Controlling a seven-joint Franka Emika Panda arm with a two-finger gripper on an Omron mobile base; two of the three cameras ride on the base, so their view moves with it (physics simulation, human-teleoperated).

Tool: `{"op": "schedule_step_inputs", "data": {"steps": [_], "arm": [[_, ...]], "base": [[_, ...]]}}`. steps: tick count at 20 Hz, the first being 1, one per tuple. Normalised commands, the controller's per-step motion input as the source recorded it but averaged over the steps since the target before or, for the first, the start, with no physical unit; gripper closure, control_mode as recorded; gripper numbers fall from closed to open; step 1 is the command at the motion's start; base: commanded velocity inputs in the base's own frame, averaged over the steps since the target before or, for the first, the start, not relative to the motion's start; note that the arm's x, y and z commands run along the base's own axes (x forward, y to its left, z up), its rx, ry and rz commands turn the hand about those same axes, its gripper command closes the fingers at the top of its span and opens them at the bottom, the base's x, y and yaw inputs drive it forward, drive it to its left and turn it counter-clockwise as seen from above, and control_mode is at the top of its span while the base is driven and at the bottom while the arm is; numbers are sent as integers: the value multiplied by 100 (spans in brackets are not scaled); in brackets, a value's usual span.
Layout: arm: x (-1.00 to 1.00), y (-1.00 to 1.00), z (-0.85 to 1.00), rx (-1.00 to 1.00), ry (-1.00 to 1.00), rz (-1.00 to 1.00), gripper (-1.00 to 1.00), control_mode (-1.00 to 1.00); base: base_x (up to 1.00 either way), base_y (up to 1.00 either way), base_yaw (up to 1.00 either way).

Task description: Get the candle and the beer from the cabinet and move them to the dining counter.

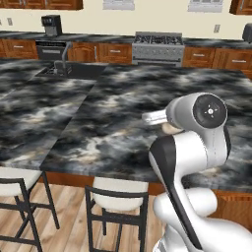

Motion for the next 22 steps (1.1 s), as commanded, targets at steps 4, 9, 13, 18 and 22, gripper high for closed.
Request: {"op": "schedule_step_inputs", "data": {"steps": [4,9,13,18,22], "arm": [[64,-9,-30,1,3,8,100,-100],[53,-28,-34,2,0,27,100,-100],[50,-38,-41,4,0,35,100,-100],[41,-37,-47,4,0,41,100,-100],[33,-15,-58,1,0,47,100,-100]], "base": [[0,0,0],[0,0,0],[0,0,0],[0,0,0],[0,0,0]]}}
